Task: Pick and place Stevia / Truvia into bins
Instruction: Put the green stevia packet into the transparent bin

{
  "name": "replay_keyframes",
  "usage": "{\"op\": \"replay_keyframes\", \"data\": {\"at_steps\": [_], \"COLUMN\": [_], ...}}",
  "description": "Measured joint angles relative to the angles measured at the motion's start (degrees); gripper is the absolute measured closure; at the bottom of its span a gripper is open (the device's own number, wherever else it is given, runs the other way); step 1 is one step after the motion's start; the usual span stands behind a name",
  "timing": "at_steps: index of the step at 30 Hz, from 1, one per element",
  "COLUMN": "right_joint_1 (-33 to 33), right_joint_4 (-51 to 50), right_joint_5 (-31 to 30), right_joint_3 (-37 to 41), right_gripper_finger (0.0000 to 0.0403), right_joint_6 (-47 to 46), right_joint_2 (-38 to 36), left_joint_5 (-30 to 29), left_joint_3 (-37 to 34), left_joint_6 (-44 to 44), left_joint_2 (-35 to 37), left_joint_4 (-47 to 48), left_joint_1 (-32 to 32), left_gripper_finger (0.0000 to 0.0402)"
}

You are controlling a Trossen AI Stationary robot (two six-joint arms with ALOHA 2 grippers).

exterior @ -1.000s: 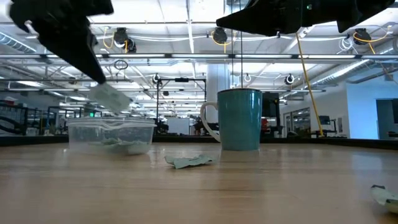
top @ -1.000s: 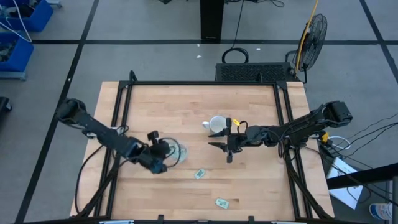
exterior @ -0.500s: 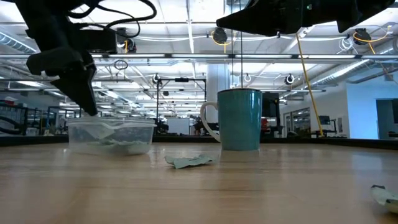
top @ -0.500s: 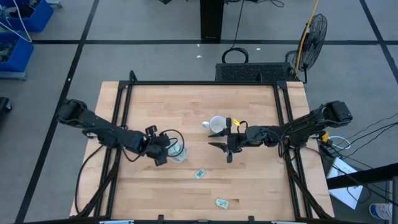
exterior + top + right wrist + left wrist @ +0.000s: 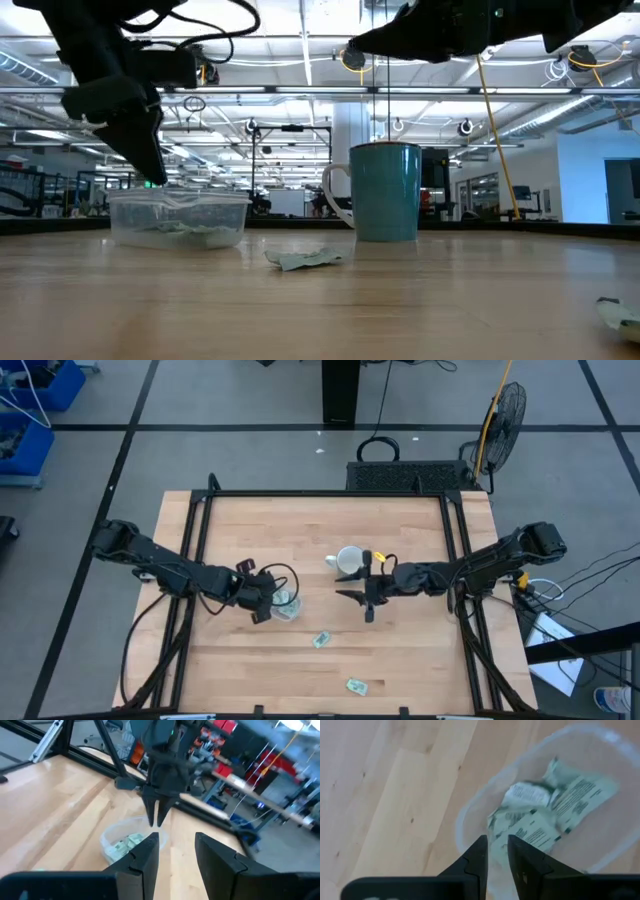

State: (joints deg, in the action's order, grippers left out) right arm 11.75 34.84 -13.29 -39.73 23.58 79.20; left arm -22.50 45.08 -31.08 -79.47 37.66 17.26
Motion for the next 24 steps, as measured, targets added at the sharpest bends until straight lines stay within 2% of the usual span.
{"op": "replay_keyframes", "data": {"at_steps": [2, 6, 10, 15, 19, 24], "right_joint_1": [0.1, 2.1, 6.3, 9.7, 11.2, 10.4], "right_joint_4": [-2.1, -4.3, -7.7, -11.5, -7.3, 0.2], "right_joint_5": [1.8, 10.5, 10.4, 10.4, 10.5, 10.5], "right_joint_3": [-0.8, -4.0, -7.5, -9.6, -9.6, -9.6], "right_gripper_finger": [0.0282, 0.0282, 0.0282, 0.0279, 0.0256, 0.0214], "right_joint_6": [-3.0, -5.6, -4.9, -8.7, -9.3, -14.7], "right_joint_2": [0.0, 0.8, 4.9, 13.1, 19.6, 27.2], "left_joint_5": [-0.1, -0.5, -1.5, -5.1, -6.3, -6.2], "left_joint_3": [0.0, 0.4, 2.3, 5.8, 7.8, 8.1], "left_joint_6": [1.3, 6.6, 13.6, 20.1, 23.3, 23.4], "left_joint_2": [0.1, 0.1, 0.1, 0.1, 0.1, 0.1], "left_joint_4": [-2.9, -10.6, -16.8, -18.1, -18.1, -18.3], "left_joint_1": [0.0, 0.0, 0.0, 0.0, 0.0, 0.0], "left_gripper_finger": [0.0322, 0.0325, 0.0323, 0.0323, 0.0323, 0.0323]}}
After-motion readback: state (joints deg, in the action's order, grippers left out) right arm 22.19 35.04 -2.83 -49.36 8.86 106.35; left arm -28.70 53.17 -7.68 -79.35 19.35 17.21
